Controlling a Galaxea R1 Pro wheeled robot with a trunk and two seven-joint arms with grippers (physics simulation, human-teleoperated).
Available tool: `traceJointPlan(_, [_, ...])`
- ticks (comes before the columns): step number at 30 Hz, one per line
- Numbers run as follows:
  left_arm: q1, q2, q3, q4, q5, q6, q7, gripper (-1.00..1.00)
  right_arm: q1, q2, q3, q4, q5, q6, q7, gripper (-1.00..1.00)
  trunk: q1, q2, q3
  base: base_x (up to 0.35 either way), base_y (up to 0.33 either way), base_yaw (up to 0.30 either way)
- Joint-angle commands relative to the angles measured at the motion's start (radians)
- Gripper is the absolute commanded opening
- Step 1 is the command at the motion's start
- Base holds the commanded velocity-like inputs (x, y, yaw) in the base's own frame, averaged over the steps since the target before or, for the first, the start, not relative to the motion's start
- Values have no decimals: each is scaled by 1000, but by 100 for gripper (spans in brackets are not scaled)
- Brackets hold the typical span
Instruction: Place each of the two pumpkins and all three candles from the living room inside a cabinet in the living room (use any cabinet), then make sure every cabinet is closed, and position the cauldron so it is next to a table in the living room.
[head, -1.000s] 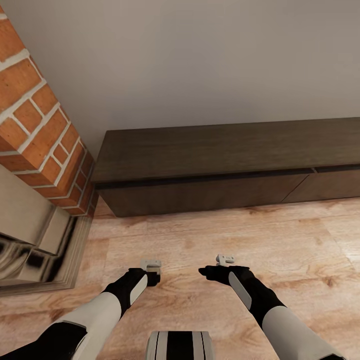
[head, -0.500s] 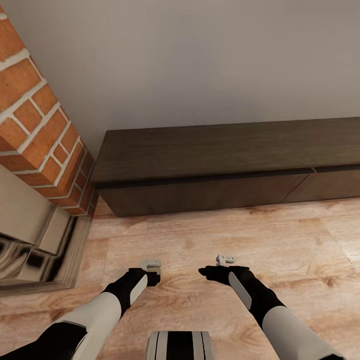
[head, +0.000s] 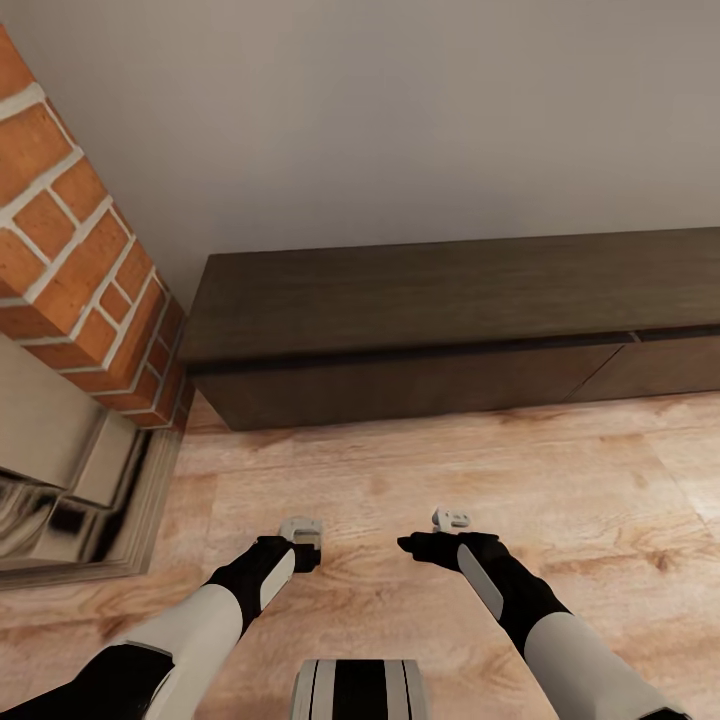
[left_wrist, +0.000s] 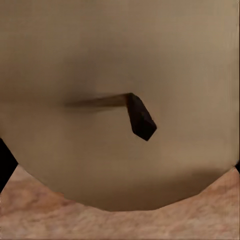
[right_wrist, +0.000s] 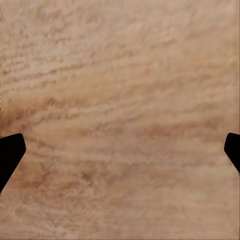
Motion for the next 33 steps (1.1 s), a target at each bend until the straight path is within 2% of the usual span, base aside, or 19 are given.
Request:
traceJointPlan(1, [0,0,-8,-2,11,5,7,100,0,0,1,-1,1,4,2,100,0,0,-1,160,0,0])
traceJointPlan(11, [0,0,-7,-2,11,3,8,100,-1,0,0,-1,5,4,2,100,0,0,-1,65,0,0])
traceJointPlan(14, [0,0,-8,0,11,-42,8,100,-1,0,1,-1,4,4,2,100,0,0,-1,1,0,0])
traceJointPlan(17, [0,0,-8,1,11,-57,8,100,-1,0,0,-1,4,4,2,100,0,0,-1,0,0,0])
traceJointPlan(28, [0,0,-11,3,9,-66,7,100,0,0,1,-1,5,4,2,100,0,0,-1,0,0,0])
traceJointPlan(29, [0,0,-12,4,9,-67,7,-100,0,0,1,-1,4,4,2,100,0,0,-1,0,0,0])
traceJointPlan(33, [0,0,-9,6,10,-66,6,-100,0,0,0,-1,4,4,2,100,0,0,-1,0,0,0])
